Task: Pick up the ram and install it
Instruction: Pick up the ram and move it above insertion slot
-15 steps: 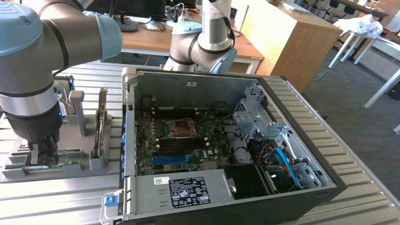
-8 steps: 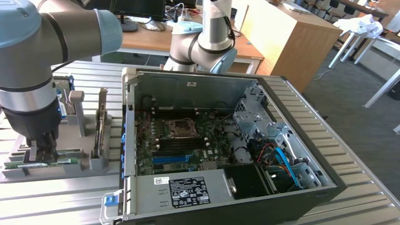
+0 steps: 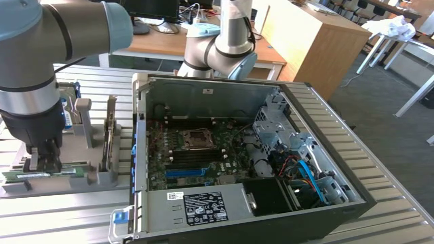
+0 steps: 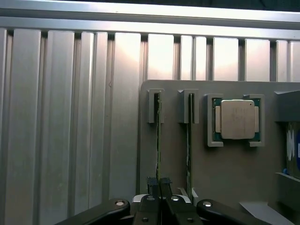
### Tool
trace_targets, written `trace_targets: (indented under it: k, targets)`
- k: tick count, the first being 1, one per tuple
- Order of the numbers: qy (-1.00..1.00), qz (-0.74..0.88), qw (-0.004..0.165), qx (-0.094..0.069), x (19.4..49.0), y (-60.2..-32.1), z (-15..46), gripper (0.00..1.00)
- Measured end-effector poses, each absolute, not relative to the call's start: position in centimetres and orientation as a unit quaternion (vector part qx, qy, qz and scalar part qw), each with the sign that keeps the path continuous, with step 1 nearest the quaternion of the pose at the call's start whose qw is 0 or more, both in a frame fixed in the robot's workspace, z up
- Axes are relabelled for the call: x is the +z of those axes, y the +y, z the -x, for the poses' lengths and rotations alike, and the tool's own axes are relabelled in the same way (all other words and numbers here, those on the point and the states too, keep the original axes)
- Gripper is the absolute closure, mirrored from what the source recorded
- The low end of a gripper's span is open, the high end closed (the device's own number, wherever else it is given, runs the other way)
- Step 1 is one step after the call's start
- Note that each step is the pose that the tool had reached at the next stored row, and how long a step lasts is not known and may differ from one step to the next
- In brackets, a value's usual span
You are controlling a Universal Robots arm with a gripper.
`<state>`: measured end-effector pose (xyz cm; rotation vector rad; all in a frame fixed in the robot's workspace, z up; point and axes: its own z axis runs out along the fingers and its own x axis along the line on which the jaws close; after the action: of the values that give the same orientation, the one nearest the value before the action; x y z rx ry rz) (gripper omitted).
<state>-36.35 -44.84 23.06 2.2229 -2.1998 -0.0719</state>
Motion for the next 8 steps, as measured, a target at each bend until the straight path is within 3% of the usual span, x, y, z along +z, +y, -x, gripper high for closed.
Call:
trace_targets:
  k: [8]
  targets:
    - [-0.703,-0.711,0.007,-0.023,24.6,-44.8,36.3,0.89]
